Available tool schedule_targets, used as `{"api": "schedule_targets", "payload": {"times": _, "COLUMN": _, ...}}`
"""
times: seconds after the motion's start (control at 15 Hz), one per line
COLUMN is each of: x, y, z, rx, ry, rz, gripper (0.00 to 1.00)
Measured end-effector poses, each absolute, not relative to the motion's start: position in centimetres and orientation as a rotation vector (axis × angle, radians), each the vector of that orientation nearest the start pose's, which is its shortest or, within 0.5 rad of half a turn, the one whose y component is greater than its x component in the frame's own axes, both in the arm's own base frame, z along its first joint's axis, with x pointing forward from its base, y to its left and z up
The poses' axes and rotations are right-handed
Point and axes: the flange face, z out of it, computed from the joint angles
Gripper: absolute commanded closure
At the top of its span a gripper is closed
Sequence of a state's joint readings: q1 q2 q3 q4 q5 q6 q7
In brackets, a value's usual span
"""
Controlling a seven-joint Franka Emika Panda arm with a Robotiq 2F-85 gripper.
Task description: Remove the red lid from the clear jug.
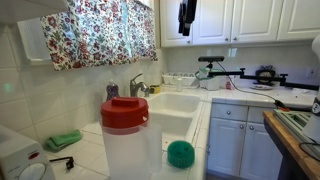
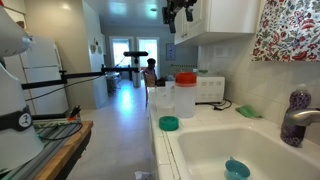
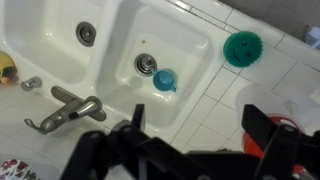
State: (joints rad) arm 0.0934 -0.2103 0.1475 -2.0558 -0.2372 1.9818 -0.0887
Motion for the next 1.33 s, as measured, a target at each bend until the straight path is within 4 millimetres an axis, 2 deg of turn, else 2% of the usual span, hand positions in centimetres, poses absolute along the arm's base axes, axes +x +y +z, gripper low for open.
{"api": "schedule_targets", "payload": {"times": 0.13, "x": 50.6, "y": 12.8, "z": 54.2, "rx": -3.304, "ry": -0.74, "rz": -0.238, "gripper": 0.0}}
{"api": "schedule_targets", "payload": {"times": 0.33, "x": 50.9, "y": 14.3, "z": 53.5, "rx": -3.323, "ry": -0.799, "rz": -0.129, "gripper": 0.0}}
{"api": "schedule_targets", "payload": {"times": 0.47, "x": 50.7, "y": 14.7, "z": 53.4, "rx": -3.332, "ry": -0.817, "rz": -0.071, "gripper": 0.0}}
{"api": "schedule_targets", "payload": {"times": 1.0, "x": 50.9, "y": 15.0, "z": 53.3, "rx": -3.319, "ry": -0.855, "rz": -0.083, "gripper": 0.0}}
{"api": "schedule_targets", "payload": {"times": 1.33, "x": 53.1, "y": 16.7, "z": 50.7, "rx": -3.225, "ry": -1.06, "rz": -0.155, "gripper": 0.0}}
